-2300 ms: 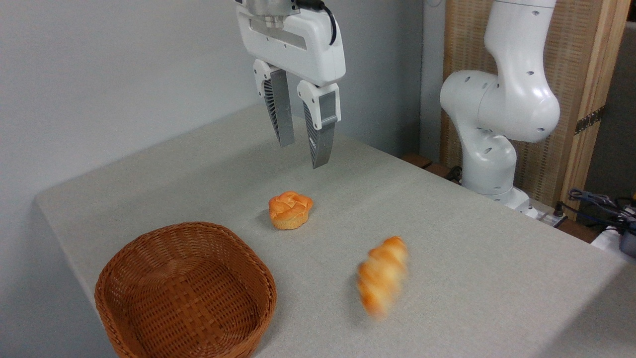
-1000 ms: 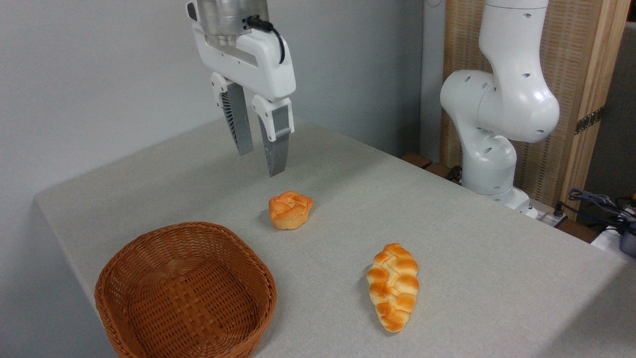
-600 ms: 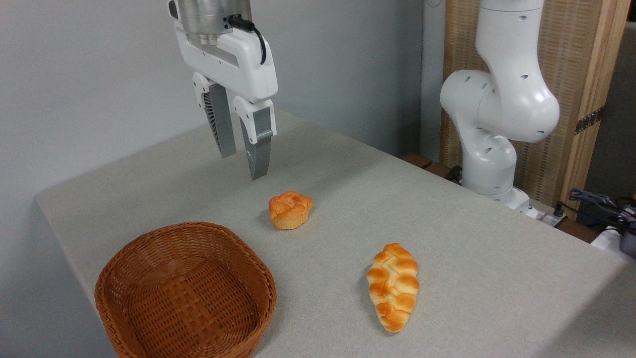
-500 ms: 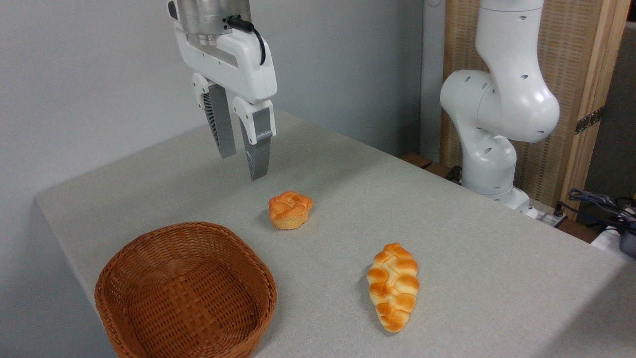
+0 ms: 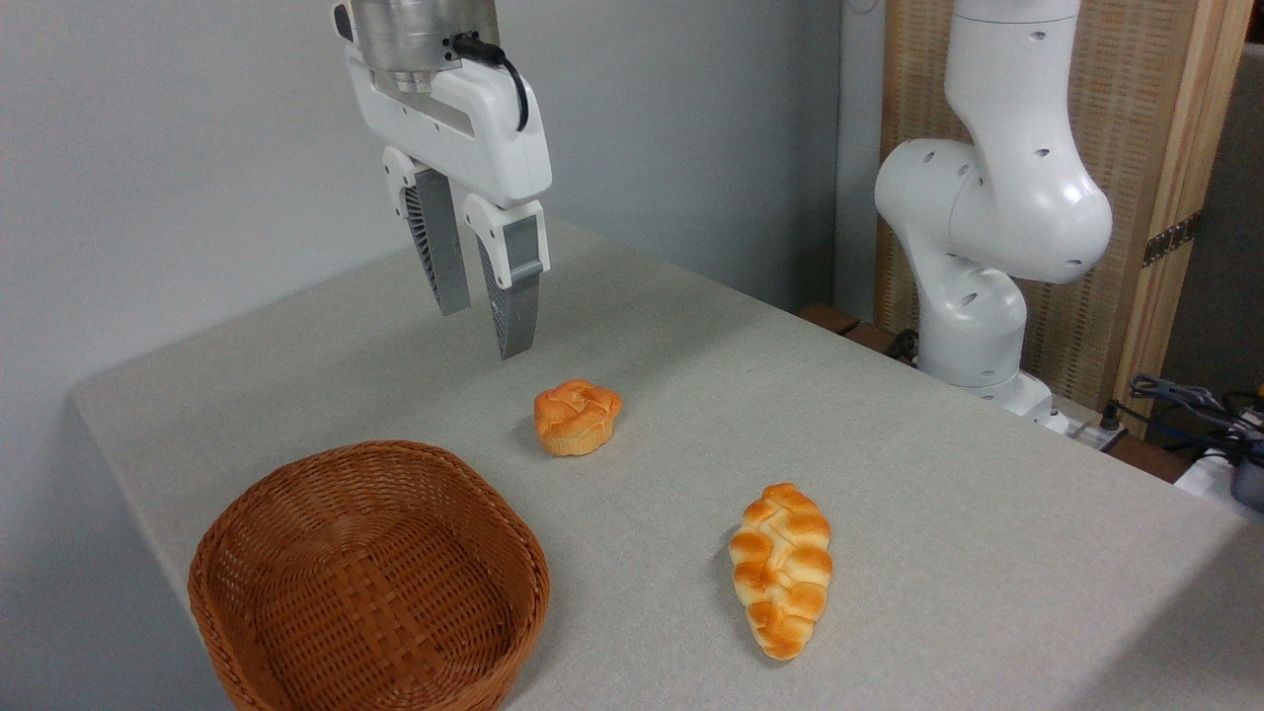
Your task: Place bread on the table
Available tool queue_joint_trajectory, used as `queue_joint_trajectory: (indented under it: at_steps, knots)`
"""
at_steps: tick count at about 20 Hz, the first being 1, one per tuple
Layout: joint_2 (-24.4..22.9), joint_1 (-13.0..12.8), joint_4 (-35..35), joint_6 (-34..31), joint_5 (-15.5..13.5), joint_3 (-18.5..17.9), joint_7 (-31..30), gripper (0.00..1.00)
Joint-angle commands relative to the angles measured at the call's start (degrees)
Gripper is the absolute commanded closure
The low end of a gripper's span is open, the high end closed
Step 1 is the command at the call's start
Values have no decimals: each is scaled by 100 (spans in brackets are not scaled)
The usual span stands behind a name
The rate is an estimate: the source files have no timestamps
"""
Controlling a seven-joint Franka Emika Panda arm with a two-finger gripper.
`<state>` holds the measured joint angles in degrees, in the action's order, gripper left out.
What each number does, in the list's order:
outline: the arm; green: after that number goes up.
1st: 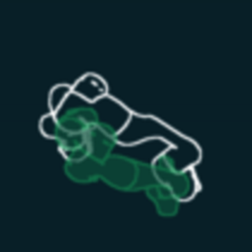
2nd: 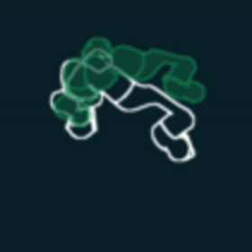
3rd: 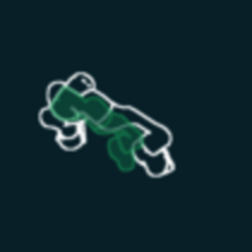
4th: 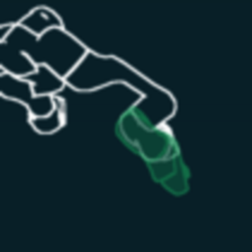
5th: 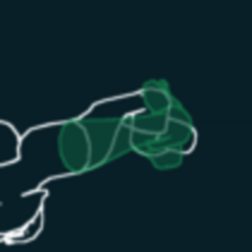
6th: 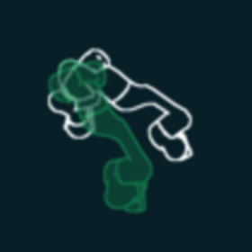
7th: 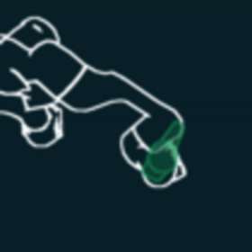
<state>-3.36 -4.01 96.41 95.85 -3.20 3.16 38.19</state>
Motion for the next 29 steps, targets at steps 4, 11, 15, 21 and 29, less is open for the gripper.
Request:
queue_joint_trajectory:
  at_steps: [4, 11, 15, 21, 29]
  knots:
    - [46, 14, -140, -136, -31, -53, -76, 0]
    - [63, 23, -140, -198, -14, -70, -58, 0]
    - [169, -30, -350, -268, -14, -228, -75, 0]
    - [169, -161, -377, -426, -5, -351, -31, 0]
    - [169, -162, -377, -426, -5, -352, 162, 0]
